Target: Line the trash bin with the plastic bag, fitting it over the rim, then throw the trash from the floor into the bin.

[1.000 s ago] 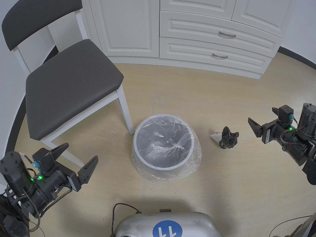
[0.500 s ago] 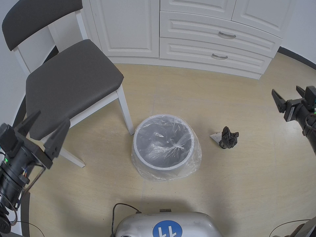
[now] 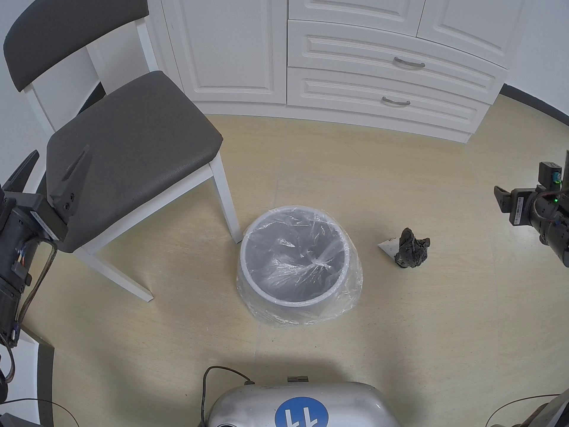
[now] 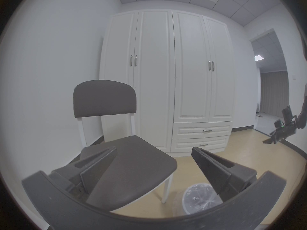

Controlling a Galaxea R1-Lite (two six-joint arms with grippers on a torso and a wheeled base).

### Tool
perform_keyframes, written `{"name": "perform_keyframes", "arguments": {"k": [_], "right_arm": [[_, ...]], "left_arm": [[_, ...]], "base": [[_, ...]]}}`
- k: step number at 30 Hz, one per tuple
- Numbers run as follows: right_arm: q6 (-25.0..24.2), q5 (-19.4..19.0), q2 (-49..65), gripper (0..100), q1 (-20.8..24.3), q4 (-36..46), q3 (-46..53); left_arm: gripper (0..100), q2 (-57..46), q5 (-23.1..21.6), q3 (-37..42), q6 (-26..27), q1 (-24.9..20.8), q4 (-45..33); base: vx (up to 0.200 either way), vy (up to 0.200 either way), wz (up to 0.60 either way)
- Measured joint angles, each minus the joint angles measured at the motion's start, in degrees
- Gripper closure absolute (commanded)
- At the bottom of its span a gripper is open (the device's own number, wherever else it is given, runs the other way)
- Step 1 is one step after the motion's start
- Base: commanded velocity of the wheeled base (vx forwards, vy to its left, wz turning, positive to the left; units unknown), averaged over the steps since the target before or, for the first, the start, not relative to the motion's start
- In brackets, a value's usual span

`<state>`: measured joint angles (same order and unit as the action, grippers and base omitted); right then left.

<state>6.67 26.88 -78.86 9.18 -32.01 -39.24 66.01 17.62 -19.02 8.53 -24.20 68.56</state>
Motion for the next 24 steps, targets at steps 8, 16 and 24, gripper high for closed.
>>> {"name": "perform_keyframes", "arguments": {"k": [8,16,24], "right_arm": [[-12.30,-8.44,-6.78,0,-1.35,22.11,-18.25],[-19.31,-28.71,-14.97,0,-3.60,32.56,-33.02],[-17.55,-28.33,-18.87,0,-4.06,22.91,-29.81]], "left_arm": [[0,-0.11,0.78,-0.44,1.23,1.51,0.00],[0,-0.11,0.99,-0.50,2.08,2.18,-0.02],[0,-0.02,1.01,-0.20,3.21,2.46,-0.05]], "base": [[0.000,0.000,0.00],[0.000,0.000,0.00],[0.000,0.000,0.00]]}}
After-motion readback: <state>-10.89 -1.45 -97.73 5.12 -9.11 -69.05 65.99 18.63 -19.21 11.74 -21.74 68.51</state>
